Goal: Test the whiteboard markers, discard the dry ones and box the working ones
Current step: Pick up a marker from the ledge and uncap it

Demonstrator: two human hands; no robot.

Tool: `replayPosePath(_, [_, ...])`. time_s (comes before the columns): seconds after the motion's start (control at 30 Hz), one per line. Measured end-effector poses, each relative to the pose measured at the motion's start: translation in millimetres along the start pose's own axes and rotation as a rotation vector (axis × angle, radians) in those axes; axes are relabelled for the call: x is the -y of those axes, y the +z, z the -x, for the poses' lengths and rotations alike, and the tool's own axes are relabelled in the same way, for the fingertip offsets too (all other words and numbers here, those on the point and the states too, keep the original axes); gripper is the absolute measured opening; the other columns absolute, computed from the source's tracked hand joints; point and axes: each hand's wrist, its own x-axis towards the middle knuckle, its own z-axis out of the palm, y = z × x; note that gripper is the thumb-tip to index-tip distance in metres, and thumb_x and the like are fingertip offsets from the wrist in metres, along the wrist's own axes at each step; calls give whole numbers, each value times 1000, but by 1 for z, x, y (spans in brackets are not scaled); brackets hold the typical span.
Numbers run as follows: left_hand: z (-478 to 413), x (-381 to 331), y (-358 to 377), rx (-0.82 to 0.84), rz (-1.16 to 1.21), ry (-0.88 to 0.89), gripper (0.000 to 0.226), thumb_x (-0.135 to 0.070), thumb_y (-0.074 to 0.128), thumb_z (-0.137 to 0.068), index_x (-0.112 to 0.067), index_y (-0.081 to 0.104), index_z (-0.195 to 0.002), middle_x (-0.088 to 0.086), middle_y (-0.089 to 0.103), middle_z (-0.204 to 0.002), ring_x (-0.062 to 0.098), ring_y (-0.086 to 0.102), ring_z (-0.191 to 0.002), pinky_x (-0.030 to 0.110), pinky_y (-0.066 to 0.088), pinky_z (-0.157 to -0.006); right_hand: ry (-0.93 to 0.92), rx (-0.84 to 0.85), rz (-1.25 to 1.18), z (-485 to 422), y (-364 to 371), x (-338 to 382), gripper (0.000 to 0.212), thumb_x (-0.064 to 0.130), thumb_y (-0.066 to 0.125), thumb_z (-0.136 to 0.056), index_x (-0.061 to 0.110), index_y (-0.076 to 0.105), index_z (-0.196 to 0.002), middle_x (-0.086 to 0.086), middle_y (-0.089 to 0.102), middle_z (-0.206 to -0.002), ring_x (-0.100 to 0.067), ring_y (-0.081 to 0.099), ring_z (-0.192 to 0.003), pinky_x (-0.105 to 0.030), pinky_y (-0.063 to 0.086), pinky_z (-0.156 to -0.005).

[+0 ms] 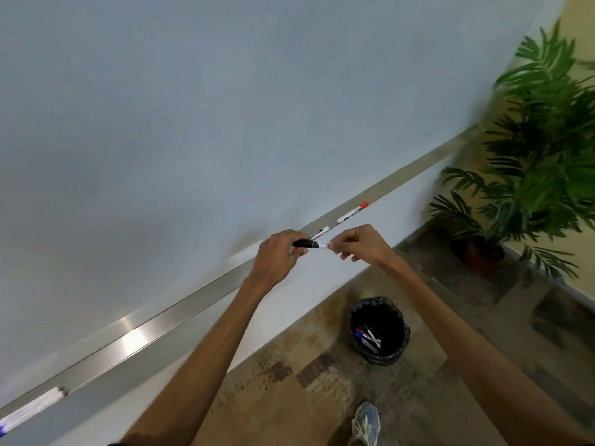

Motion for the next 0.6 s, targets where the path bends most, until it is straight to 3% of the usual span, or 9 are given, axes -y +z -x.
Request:
replayPosePath(0.17, [-37,-23,42,51,-69,40,22,-22,70,-88,-26,71,-110,-9,70,-109,15,62,-100,27,41,-75,-48,-3,222,-18,-32,-41,16,29,69,-91,18,77,-100,1,72,-76,-8,56,-60,-27,43,-57])
replayPosePath(0.3, [-65,-42,79,111,-74,76,22,-22,70,-89,-23,71,-111,-7,71,-108,16,63,-99,29,46,-78,-30,-17,278,-30,-59,-73,19,23,66,-93,18,75,-108,3,74,-96,-14,67,-83,-36,58,-79])
replayPosePath(0.43, [-92,-58,118,152,-56,90,23,-25,70,-89,-23,71,-113,-7,71,-108,15,63,-98,30,48,-79,4,-77,271,-32,-86,-101,23,16,65,-94,14,72,-116,0,73,-112,-15,67,-101,-34,54,-92])
replayPosePath(0.6, [-119,-75,173,181,-75,113,23,-22,71,-89,-22,72,-111,-6,71,-106,16,65,-94,26,43,-76,75,-135,282,-37,-111,-146,23,14,66,-89,19,74,-110,5,74,-104,-9,66,-93,-27,51,-83])
